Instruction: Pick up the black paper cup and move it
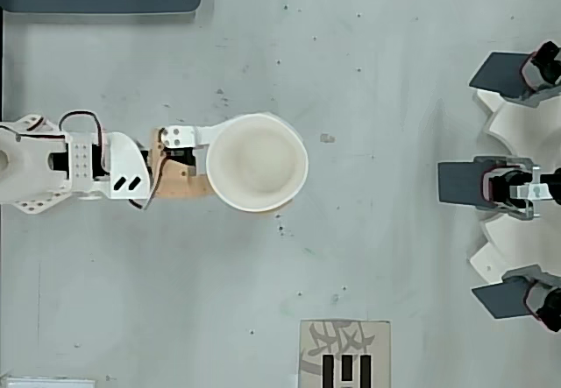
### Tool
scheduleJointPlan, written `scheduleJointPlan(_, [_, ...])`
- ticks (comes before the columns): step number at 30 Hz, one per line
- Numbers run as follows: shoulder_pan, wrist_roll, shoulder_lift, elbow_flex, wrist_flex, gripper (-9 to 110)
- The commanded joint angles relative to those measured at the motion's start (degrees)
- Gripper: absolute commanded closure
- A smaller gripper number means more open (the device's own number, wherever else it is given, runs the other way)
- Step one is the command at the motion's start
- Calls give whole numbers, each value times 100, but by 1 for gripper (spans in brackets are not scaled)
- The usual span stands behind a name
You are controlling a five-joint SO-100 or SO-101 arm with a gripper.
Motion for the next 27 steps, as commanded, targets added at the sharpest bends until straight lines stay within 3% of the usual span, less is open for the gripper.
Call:
scheduleJointPlan(1, [114,35,211,-615,334,91])
scheduleJointPlan(10, [229,18,-105,-1863,1468,91])
scheduleJointPlan(27, [237,26,-1345,-3938,2461,91])
